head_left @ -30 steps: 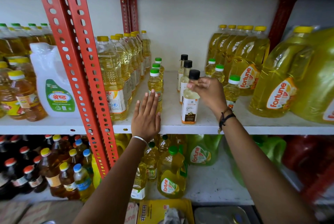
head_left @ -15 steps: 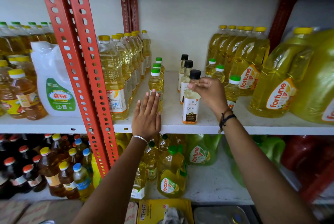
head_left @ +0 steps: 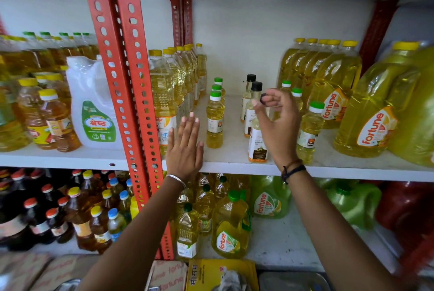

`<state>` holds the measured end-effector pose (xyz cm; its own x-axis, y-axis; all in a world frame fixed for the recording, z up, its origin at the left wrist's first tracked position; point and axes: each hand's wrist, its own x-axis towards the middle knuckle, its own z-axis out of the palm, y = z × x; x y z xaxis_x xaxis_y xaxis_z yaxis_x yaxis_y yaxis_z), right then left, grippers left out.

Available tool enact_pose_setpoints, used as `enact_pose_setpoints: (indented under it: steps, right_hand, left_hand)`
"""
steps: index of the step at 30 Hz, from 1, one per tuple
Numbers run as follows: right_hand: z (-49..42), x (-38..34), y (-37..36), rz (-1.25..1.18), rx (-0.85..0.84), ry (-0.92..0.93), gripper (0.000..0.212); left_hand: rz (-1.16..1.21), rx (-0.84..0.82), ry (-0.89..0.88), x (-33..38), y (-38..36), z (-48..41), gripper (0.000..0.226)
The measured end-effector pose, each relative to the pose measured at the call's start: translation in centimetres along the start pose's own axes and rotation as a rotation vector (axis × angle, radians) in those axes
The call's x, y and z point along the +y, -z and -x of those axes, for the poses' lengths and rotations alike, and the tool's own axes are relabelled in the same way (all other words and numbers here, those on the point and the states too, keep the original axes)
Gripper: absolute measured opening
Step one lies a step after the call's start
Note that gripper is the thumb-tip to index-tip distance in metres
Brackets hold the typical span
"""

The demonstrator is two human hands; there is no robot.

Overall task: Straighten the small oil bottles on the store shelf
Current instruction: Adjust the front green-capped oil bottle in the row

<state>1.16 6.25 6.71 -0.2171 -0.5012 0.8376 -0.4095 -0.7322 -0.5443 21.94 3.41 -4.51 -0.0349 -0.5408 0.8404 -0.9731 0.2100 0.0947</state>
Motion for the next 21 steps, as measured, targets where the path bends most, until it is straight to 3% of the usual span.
enact_pose_setpoints:
  steps: [4, 12, 21]
  right_hand:
    - [0.4, -0.3, -3.6, -0.044, -0.203, -0.018, 0.028]
    - [-0.8, 1.7, -9.4, -0.027, -0.454, -0.281, 0.042]
    - [-2.1, 2.9, -11.4, -0.058, -0.372, -0.382, 0.037]
  left_hand:
    - [-0.076, 0.032, 0.011, -2.0, 0.7, -0.3, 0.059]
    - [-0.187, 0.061, 0.0, -3.8, 0.0, -0.6, 0.062]
    - [-0.207, 0.085, -0.03, -4.0, -0.2, -0.5, 0.062]
